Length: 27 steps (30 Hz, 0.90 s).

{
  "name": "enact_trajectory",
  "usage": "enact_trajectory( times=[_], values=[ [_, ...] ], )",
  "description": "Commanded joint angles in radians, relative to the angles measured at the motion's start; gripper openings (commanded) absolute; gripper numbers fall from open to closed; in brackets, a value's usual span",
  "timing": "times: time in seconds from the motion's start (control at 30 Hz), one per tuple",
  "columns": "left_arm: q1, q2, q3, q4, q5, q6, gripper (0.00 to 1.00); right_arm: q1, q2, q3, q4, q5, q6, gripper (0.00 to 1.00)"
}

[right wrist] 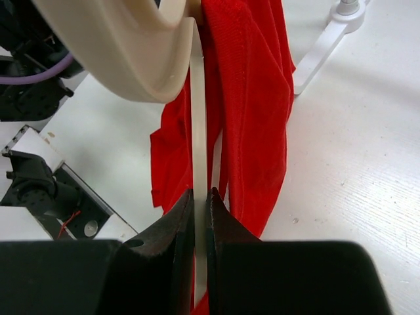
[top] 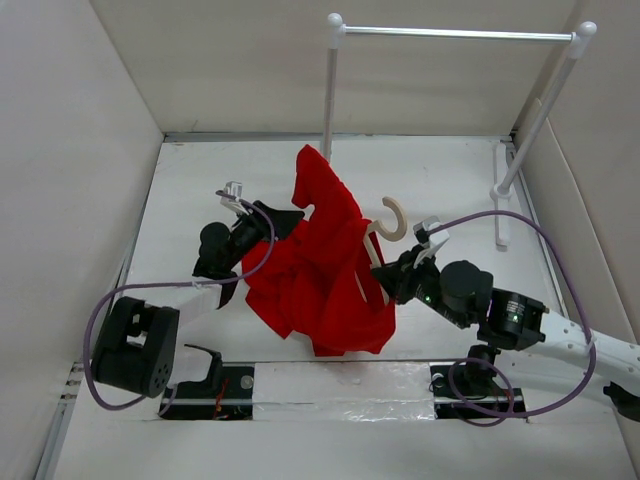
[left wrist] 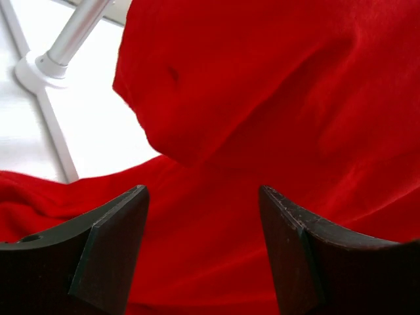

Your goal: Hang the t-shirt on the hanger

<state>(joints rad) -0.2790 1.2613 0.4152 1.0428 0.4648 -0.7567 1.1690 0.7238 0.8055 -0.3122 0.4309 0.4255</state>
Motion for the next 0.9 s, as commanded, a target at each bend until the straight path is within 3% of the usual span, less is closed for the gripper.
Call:
enact_trajectory(
  times=[0.0,0.2,0.6,0.87],
  values=[
    [0.001,0.047,-0.026,0.325,0.037,-0.114,0.64,-0.008,-0.023,0.057,0.099,-0.046,-0.016,0.0],
    [-0.008,0.125,-0.032,0.513,-0.008,-0.179,0.61,-0.008,-0.034,0.037,0.114,-0.087,-0.001,0.0],
    [-0.008,0.056,0.02,0.47,-0.092,-0.115,0.57,-0.017,-0.067,0.006,0.096,-0.11,0.029,0.0],
    [-0.008,0.053,0.1,0.433,-0.008,-0.096,0.52,-0.017,-0.053,0.004,0.097,-0.129,0.038,0.0]
  ],
)
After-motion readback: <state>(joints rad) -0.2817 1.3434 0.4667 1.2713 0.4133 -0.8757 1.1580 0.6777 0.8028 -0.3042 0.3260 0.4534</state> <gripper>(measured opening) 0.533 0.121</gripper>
